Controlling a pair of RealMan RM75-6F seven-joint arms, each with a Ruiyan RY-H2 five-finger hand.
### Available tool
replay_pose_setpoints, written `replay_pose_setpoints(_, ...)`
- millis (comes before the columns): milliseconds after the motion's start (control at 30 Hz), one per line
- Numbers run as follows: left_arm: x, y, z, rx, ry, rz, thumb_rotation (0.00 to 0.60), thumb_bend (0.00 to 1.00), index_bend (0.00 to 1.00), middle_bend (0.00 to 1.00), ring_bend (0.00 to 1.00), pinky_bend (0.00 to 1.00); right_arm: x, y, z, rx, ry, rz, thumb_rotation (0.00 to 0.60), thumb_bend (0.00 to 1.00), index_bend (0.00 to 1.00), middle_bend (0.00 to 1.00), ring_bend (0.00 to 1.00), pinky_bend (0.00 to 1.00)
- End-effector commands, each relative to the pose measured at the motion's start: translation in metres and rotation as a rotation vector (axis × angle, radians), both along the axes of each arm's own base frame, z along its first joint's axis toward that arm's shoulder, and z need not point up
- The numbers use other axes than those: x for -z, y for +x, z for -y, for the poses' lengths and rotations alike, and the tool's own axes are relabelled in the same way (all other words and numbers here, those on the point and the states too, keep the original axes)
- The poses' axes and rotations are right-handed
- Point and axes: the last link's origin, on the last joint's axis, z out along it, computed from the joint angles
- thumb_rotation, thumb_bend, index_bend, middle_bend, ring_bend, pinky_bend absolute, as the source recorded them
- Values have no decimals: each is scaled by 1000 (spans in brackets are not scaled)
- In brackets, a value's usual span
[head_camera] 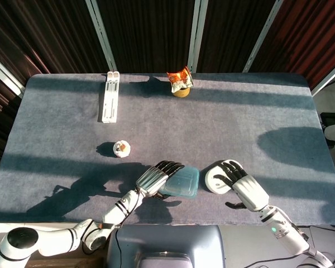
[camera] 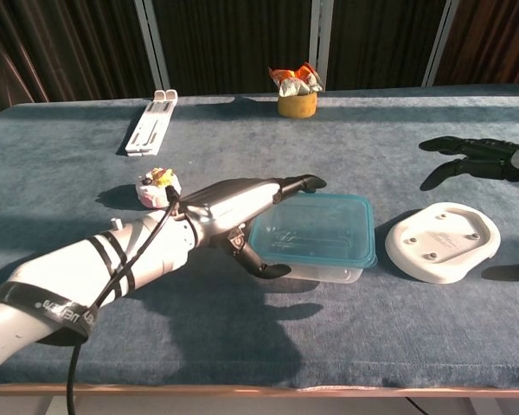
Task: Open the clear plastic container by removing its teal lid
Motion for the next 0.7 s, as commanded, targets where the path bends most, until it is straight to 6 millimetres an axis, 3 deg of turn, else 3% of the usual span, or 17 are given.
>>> replay_pose_setpoints(33,0,0,1,2,-2,1,600,274,0,392,439,465,12,10,4,-48,27,57,600,230,430,10,0,0)
replay_pose_setpoints(133,2,-1,3,10,-5,-4,600,273,0,397,439,458,23,17,8,-71,59,98,600,245,500,42,0,0)
replay_pose_setpoints(167,4,-4,2,17,6,-22,600,273,0,398,439,456,35,26,10,-93,87,122,600,248,507,47,0,0)
replay_pose_setpoints(333,10,-9,0,11,15,-32,600,274,0,402,441,449,51,32,14,-111,115,151,600,254,528,62,0,0)
replay_pose_setpoints(700,12,-13,1,21,15,-41,600,274,0,402,443,438,66,35,24,-118,102,114,600,300,603,88,0,0)
